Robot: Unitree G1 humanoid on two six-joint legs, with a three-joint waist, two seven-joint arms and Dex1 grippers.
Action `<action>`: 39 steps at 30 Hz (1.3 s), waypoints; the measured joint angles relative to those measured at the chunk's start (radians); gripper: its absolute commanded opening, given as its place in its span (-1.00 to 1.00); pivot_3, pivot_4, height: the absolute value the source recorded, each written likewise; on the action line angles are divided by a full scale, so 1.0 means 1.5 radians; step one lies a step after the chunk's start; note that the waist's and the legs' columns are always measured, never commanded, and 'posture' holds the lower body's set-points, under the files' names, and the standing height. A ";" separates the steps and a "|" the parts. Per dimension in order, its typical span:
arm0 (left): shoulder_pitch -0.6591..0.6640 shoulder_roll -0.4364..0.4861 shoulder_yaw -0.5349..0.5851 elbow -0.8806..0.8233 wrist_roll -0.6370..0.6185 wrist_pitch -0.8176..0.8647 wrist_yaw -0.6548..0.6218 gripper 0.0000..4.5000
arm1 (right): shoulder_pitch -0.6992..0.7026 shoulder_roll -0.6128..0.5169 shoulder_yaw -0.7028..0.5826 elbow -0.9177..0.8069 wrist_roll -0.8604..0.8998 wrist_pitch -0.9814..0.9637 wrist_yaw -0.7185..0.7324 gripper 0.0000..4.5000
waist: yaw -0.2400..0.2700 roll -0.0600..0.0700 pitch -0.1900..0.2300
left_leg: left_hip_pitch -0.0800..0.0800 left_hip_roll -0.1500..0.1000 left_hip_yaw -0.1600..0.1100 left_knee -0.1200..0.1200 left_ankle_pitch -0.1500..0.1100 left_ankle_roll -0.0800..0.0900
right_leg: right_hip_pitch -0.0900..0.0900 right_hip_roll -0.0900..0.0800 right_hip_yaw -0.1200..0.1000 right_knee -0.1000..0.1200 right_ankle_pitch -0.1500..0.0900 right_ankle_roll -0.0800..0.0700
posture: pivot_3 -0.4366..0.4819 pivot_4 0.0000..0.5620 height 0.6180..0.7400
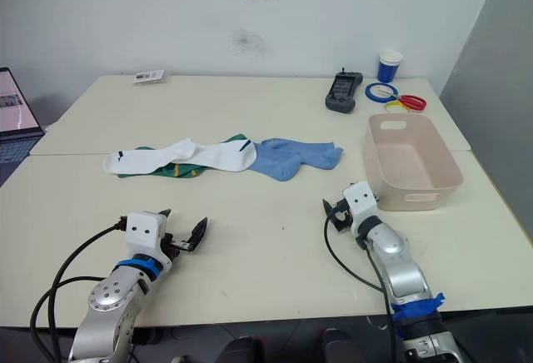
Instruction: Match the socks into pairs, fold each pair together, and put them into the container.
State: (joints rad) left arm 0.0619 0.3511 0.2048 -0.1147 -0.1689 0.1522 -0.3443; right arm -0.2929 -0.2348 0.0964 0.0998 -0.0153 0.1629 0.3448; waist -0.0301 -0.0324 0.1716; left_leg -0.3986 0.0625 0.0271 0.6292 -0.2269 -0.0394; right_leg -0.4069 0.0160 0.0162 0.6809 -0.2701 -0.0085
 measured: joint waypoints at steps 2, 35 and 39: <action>0.000 -0.001 0.000 0.000 0.000 0.000 0.003 1.00 | 0.000 0.000 0.000 0.000 0.000 0.000 0.000 0.99 | 0.000 0.000 0.000 | 0.000 0.000 0.000 0.000 0.000 0.000 | 0.000 0.000 0.000 0.000 0.000 0.000 | -0.05 -0.47 1.00; -0.010 -0.003 0.000 0.003 0.011 -0.005 0.018 1.00 | 0.011 0.002 0.005 -0.040 0.020 0.032 0.027 0.99 | 0.000 0.000 0.000 | 0.000 0.000 0.000 0.000 0.000 0.000 | 0.000 0.000 0.000 0.000 0.000 0.000 | -0.05 -0.47 1.00; 0.003 -0.003 0.000 0.002 0.011 -0.005 0.019 1.00 | 0.002 0.002 0.025 -0.041 0.021 0.033 0.049 0.99 | -0.001 0.000 0.000 | 0.000 0.000 0.000 0.000 0.000 0.000 | 0.000 0.000 0.000 0.000 0.000 0.000 | -0.05 -0.47 1.00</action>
State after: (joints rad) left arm 0.0667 0.3459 0.2041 -0.1122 -0.1527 0.1454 -0.3165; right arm -0.2904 -0.2315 0.1338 0.0384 0.0155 0.2124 0.4176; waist -0.0317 -0.0324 0.1716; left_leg -0.3985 0.0626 0.0272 0.6291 -0.2270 -0.0394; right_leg -0.4073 0.0161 0.0162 0.6809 -0.2701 -0.0085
